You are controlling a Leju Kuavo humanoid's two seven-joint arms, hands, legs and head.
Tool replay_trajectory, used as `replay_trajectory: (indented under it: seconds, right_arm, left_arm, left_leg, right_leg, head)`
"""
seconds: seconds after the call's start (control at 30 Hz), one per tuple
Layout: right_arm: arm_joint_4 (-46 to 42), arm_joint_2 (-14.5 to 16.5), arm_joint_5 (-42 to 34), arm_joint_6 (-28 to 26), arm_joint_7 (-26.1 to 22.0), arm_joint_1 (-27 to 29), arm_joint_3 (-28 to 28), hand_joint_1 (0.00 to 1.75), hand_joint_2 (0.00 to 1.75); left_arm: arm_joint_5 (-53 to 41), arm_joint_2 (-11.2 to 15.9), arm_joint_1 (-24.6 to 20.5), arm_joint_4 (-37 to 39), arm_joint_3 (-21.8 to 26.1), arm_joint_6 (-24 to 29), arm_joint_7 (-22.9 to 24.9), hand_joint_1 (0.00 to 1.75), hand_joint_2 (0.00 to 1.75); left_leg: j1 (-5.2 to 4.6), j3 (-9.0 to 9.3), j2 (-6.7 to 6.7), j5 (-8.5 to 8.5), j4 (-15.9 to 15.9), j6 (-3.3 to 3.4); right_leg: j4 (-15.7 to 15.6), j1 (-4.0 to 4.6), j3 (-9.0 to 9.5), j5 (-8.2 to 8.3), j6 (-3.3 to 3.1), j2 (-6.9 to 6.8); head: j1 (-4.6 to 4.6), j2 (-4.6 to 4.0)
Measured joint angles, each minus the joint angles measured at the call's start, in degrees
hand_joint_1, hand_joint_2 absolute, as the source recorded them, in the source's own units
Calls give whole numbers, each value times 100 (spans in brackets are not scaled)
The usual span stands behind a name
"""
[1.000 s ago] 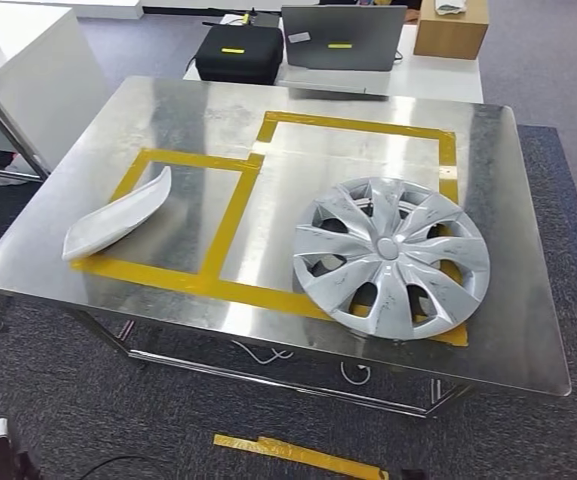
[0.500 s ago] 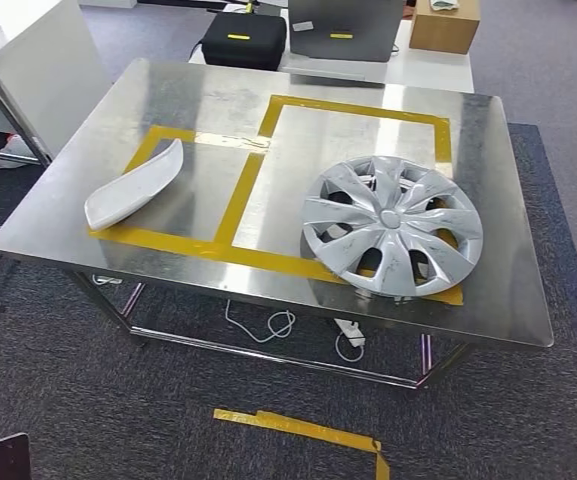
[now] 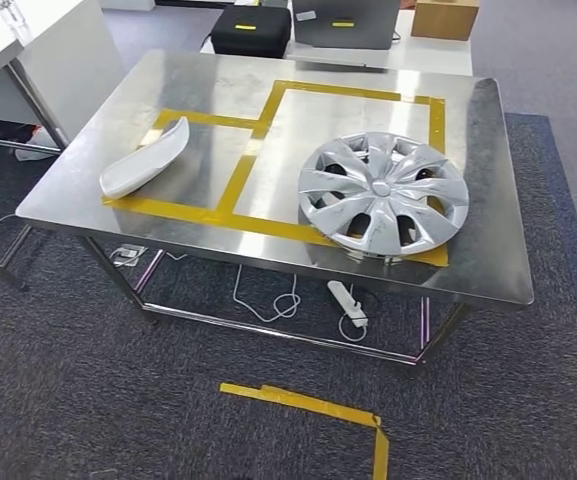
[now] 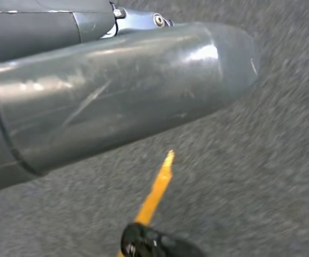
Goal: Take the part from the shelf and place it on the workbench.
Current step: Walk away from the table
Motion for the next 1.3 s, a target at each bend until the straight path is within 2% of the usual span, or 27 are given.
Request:
replay_trajectory:
  seconds: [0.07, 0.13, 0.2, 0.23, 0.27, 0.3, 0.37, 0.4, 0.43, 0.47, 0.5, 0.57, 0.6, 0.63, 0.7, 0.77, 0.8, 0.87, 0.93, 0.97, 1.0, 1.03, 1.1, 1.17, 1.2, 1.27, 1.3]
  right_arm:
    - [0, -1, 28, -5, -1, 0, 19, 0, 0]
    - [0, -2, 43, -9, -5, 5, 29, 0, 0]
    - [0, -2, 49, -10, -9, 7, 33, 0, 0]
    - [0, -2, 49, -10, -9, 6, 35, 0, 0]
    - [0, -3, 50, -14, -9, -1, 37, 0, 0]
    - [0, -5, 48, -34, -9, -3, 39, 0, 0]
    - [0, -7, 47, -118, -9, 3, 43, 0, 0]
    - [0, -3, 52, -177, -8, 9, 44, 0, 0]
    - [1, 1, 63, -226, -6, 11, 46, 0, 0]
    - [1, 4, 76, -265, -4, 10, 52, 0, 0]
    - [1, 7, 90, -292, -3, 6, 58, 0, 0]
    - [1, 7, 117, -314, -8, -8, 69, 0, 0]
    - [1, 8, 133, -317, -12, -19, 72, 0, 0]
    - [1, 13, 150, -316, -19, -28, 75, 0, 0]
    - [2, 26, 175, -316, -33, -36, 89, 0, 0]
    - [3, 45, 188, -316, -48, -37, 108, 0, 0]
    - [4, 54, 194, -316, -55, -42, 116, 0, 0]
    - [7, 66, 219, -316, -61, -40, 132, 0, 0]
    - [7, 66, 248, -316, -62, -24, 149, 0, 0]
    - [7, 66, 260, -316, -62, -22, 157, 0, 0]
    - [7, 66, 271, -316, -62, -27, 164, 0, 0]
    - [7, 66, 281, -316, -61, -38, 169, 0, 0]
    - [7, 66, 304, -316, -56, -57, 176, 0, 0]
    - [7, 66, 327, -317, -49, -67, 181, 0, 0]
    - [7, 67, 338, -318, -50, -73, 185, 0, 0]
    - [7, 70, 355, -319, -61, -82, 201, 0, 0]
    - [8, 72, 360, -319, -69, -82, 208, 0, 0]
  left_arm:
    - [-67, -2, -17, 73, -62, -54, -10, 0, 0]
    - [-94, 4, -49, 117, -112, -71, -18, 0, 0]
    - [-108, 12, -76, 161, -145, -73, -21, 0, 0]
    - [-111, 14, -78, 184, -155, -72, -22, 0, 0]
    - [-111, 15, -76, 206, -161, -72, -24, 0, 0]
    - [-110, 19, -76, 223, -168, -74, -32, 0, 0]
    - [-110, 26, -92, 244, -185, -119, -73, 0, 0]
    - [-129, 29, -103, 248, -197, -162, -100, 0, 0]
    - [-166, 29, -112, 255, -214, -212, -120, 0, 0]
    - [-218, 28, -117, 264, -237, -261, -134, 0, 0]
    - [-273, 27, -118, 275, -266, -302, -143, 0, 0]
    - [-368, 23, -120, 294, -327, -364, -156, 0, 0]
    - [-406, 14, -124, 299, -359, -386, -160, 0, 0]
    - [-445, 4, -128, 303, -391, -402, -161, 0, 0]
    - [-520, -22, -130, 316, -455, -427, -161, 0, 0]
    - [-564, -36, -117, 338, -500, -446, -157, 0, 0]
    - [-567, -39, -109, 345, -514, -457, -153, 0, 0]
    - [-549, -46, -106, 352, -526, -483, -142, 0, 0]
    - [-536, -52, -117, 353, -528, -509, -135, 0, 0]
    - [-540, -54, -120, 354, -530, -519, -135, 0, 0]
    - [-545, -55, -119, 355, -531, -524, -135, 0, 0]
    - [-550, -56, -115, 355, -533, -527, -135, 0, 0]
    - [-558, -61, -116, 356, -537, -531, -136, 0, 0]
    - [-564, -68, -132, 356, -546, -533, -146, 0, 0]
    - [-566, -69, -137, 357, -551, -534, -155, 0, 0]
    - [-566, -60, -114, 364, -554, -533, -169, 0, 0]
    - [-562, -52, -93, 368, -554, -531, -175, 0, 0]
  left_leg:
    - [1, 517, 86, 281, -627, 28]
    - [-54, 1026, 274, 338, -1440, 102]
    - [-121, 1162, 322, 293, -1777, 185]
    - [-128, 1141, 269, 314, -1829, 230]
    - [-123, 1116, 215, 358, -1863, 263]
    - [-111, 1080, 164, 410, -1896, 305]
    - [-93, 973, 59, 516, -1916, 365]
    - [-102, 890, -3, 564, -1893, 388]
    - [-116, 805, -66, 609, -1862, 397]
    - [-129, 715, -129, 654, -1824, 399]
    - [-138, 624, -193, 697, -1783, 397]
    - [-142, 442, -332, 783, -1695, 373]
    - [-145, 360, -400, 827, -1653, 353]
    - [-147, 297, -464, 876, -1622, 331]
    - [-141, 228, -587, 988, -1601, 273]
    - [-130, 175, -667, 1052, -1595, 205]
    - [-127, 131, -598, 957, -1527, 170]
    - [-103, -3, -323, 444, -1081, 101]
    - [-43, -139, -148, -93, -316, 17]
    - [-3, -150, -120, -168, -4, -25]
    - [39, -94, -103, -100, 160, -64]
    - [79, 47, -81, 69, 129, -99]
    - [135, 620, 86, 337, -513, -150]
    - [114, 1209, 284, 251, -1393, -118]
    - [82, 1340, 318, 172, -1653, -72]
    - [32, 1288, 239, 167, -1787, 64]
    - [15, 1224, 195, 219, -1789, 135]
  right_leg:
    - [60, 2, -145, 67, 28, -91]
    - [103, 13, -236, 127, 84, -201]
    - [111, 11, -283, 199, 155, -324]
    - [104, 7, -295, 231, 188, -377]
    - [114, -2, -322, 202, 214, -351]
    - [208, -11, -374, 79, 237, -238]
    - [734, -32, -572, -396, 266, 101]
    - [1133, -35, -688, -656, 269, 224]
    - [1486, -32, -772, -818, 266, 277]
    - [1700, -28, -788, -863, 259, 301]
    - [1723, -23, -712, -787, 247, 314]
    - [1164, -22, -266, -461, 205, 418]
    - [739, -27, 28, -390, 179, 559]
    - [381, -34, 268, -371, 161, 689]
    - [49, -31, 443, -428, 142, 813]
    - [41, -33, 353, -357, 110, 671]
    - [41, -39, 310, -309, 71, 585]
    - [31, -50, 203, -202, 2, 389]
    - [36, -42, 75, -100, -11, 185]
    - [43, -41, 4, -45, 0, 78]
    - [55, -42, -66, 12, 15, -22]
    - [74, -45, -140, 66, 35, -112]
    - [128, -48, -273, 155, 93, -255]
    - [184, -50, -369, 230, 172, -378]
    - [198, -59, -402, 275, 214, -438]
    - [214, -104, -453, 344, 305, -509]
    - [252, -132, -487, 277, 341, -413]
  head:
    - [-1, 0]
    - [4, 0]
    - [7, 0]
    - [5, 0]
    - [8, 0]
    - [13, 0]
    - [23, 0]
    - [24, 0]
    - [23, 0]
    - [22, 0]
    - [21, 0]
    - [22, 0]
    - [21, 0]
    - [17, 0]
    - [17, 0]
    - [24, 0]
    - [12, 0]
    - [-15, 0]
    - [-32, 0]
    - [-31, 0]
    - [-32, 0]
    - [-32, 0]
    - [-36, 1]
    - [-37, 1]
    - [-39, 1]
    - [-37, 0]
    - [-35, 0]
